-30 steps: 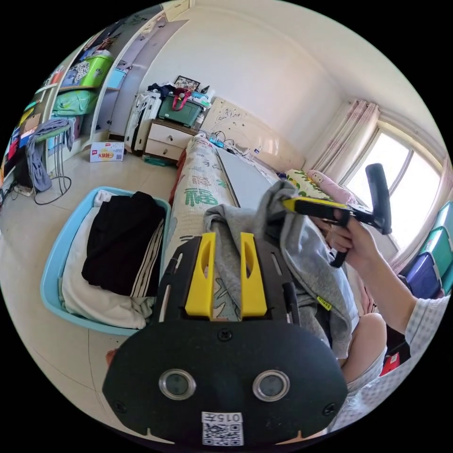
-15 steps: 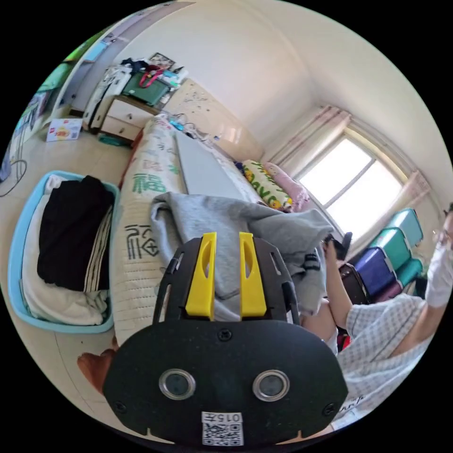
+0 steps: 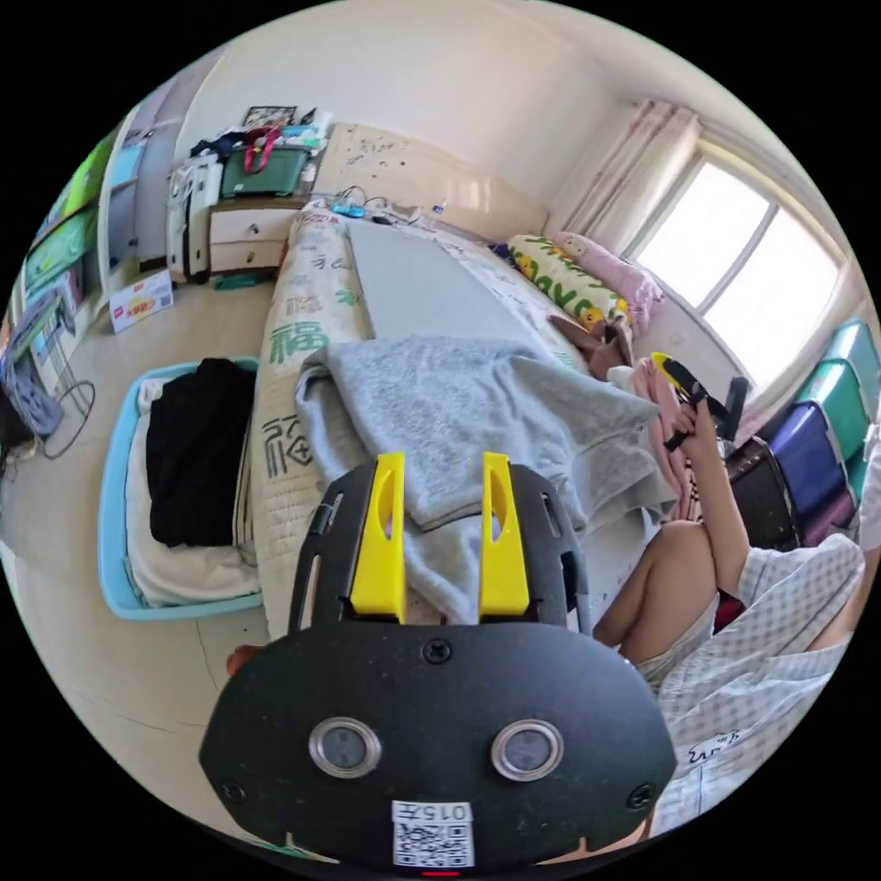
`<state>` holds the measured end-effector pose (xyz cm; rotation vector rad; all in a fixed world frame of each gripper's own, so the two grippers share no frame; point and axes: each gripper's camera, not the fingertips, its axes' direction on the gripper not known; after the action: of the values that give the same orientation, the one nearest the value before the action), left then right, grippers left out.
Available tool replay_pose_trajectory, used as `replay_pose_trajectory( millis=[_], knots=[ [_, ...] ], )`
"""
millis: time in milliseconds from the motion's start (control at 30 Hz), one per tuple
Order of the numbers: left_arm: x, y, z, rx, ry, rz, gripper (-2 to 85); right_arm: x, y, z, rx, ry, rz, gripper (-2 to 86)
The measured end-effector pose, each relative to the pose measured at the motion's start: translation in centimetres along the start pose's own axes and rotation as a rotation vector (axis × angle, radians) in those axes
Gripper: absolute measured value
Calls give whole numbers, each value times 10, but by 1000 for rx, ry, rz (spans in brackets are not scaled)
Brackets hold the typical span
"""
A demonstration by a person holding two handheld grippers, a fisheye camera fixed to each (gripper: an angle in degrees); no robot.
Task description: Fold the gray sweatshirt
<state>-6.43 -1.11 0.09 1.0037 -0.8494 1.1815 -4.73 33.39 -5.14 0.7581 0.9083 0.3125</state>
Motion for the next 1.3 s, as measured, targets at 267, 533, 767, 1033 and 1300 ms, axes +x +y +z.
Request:
replay_pose_trajectory(
  millis=[267,533,767,1033,1300],
  knots=[
    [20,47,-35,23,47,-92,129,-74,6,-31,-43,-16,-155,54],
    [3,72,-44,42,137,-240,130,-166,76,-63,-212,-55,-272,104],
    [5,72,-14,-38,78,-219,130,-256,116,-36,-392,51,-436,159],
    [4,70,0,-113,-6,-171,6,-279,81,-35,-426,163,-380,36],
    [-14,103,-84,43,-15,-201,-3,-304,47,-96,-453,263,-520,2]
  ],
)
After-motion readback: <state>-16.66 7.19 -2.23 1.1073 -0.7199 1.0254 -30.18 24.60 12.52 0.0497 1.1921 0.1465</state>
